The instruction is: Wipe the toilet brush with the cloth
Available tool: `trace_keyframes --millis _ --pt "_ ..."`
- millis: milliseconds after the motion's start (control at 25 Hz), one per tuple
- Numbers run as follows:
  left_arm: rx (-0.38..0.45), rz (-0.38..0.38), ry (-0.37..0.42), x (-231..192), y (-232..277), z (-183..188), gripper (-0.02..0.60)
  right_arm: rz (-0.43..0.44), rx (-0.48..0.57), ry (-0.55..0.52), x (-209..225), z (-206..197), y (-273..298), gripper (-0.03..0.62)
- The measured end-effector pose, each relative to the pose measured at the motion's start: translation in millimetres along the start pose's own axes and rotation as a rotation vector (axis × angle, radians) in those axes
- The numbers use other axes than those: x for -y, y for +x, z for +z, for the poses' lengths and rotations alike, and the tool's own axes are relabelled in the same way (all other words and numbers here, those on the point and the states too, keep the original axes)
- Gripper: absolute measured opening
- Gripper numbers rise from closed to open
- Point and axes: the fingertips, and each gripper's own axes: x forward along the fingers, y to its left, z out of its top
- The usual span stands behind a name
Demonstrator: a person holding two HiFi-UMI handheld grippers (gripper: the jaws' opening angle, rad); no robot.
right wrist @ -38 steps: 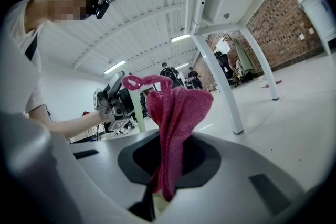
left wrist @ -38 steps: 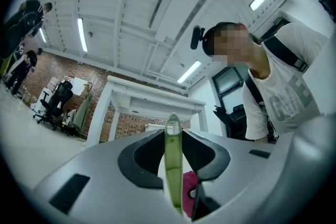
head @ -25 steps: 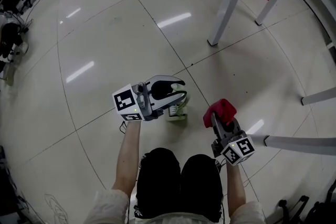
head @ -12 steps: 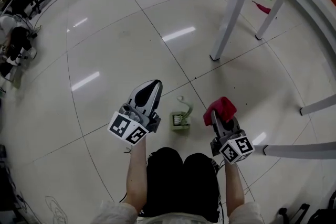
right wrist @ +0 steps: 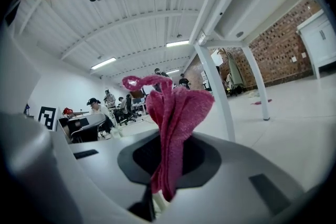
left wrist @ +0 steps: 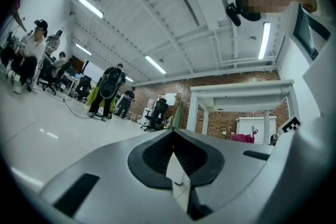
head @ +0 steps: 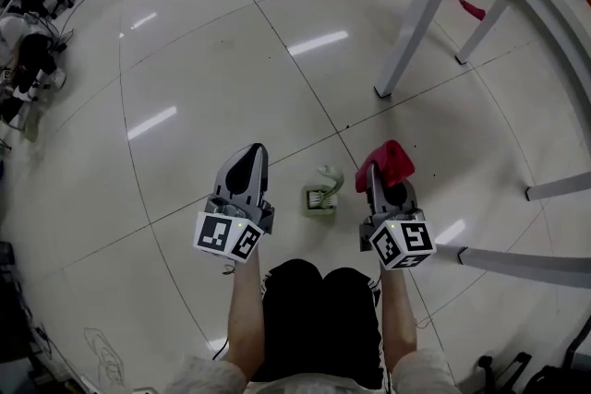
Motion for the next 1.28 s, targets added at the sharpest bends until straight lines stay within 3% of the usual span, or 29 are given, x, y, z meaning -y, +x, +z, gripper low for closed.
trace_keyframes --millis 200,440,560,640,760,880,1080,1280 --pt "-0.021 0.047 -0.035 20 -3 142 0.003 -0.010 -0.010 -0.008 -59 143 -18 0.031" --pt "-0.059 0.066 -0.056 85 -11 380 0.003 -0.005 -0.074 -0.012 -147 370 -77 0.031" --pt "-0.039 0.035 -0.118 118 -26 484 0.003 0.005 -0.107 -0.044 -195 459 -114 0.031" --pt "-0.003 -0.011 -0.180 135 -41 527 0.003 0.010 -0.110 -0.029 -220 491 -139 0.031" --pt "-0.031 -0.061 -0.130 157 -60 548 0.003 0.012 -0.087 -0.002 -245 507 -168 0.031" --pt "-0.027 -0.109 -0.136 173 -73 551 0.003 0.017 -0.071 -0.001 -263 505 -184 0.031" --pt "-0.028 -0.104 -0.107 196 -96 554 0.003 0.050 -0.031 -0.011 -290 509 -222 0.031" --pt "-0.013 -0.138 -0.064 251 -147 570 0.003 0.061 0.025 -0.001 -303 515 -293 0.031"
